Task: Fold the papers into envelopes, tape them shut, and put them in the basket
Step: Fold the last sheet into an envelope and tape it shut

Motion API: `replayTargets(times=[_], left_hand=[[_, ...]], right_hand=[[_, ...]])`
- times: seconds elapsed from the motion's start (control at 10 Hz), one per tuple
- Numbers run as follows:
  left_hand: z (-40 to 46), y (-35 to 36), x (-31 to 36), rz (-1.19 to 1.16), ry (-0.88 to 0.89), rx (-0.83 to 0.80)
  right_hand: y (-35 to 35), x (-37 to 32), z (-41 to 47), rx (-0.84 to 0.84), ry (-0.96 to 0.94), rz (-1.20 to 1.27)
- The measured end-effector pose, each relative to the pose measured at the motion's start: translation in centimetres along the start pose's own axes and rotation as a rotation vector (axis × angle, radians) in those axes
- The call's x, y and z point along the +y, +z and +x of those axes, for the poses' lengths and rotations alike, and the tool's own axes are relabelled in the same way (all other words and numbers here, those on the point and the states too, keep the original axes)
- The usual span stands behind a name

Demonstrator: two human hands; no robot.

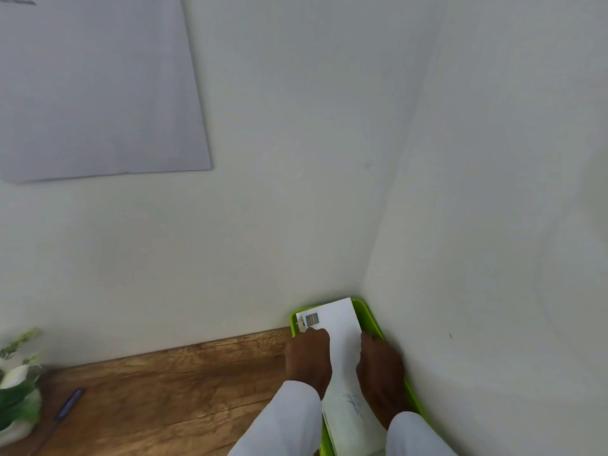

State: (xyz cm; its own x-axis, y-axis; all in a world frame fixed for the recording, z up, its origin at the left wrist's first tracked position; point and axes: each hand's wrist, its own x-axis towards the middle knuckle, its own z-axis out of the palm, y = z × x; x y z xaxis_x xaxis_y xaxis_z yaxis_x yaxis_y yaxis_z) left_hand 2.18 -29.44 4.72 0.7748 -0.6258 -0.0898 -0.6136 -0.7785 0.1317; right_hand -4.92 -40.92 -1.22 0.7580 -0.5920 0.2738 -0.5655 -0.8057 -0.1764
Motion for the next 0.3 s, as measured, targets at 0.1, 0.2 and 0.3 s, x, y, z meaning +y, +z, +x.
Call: replayTargets(times=[0.1,0.2,0.3], left_hand=[[0.2,0.3,-0.5,-0.132,0.021,0.034],[0.0,-0.7,-1.2,-0.226,0.002,0.161],[-0.1,-2.7,-2.3,-0.327,0.024,0.385]], right_hand=[[-0.2,-0.4,0.2,0.009,-0.03,-0.019],[-1.6,-1.4,0.7,0.098,-0.117,0.052],[-4.5,-3.3,1.7,0.212,-0.212,0.16]])
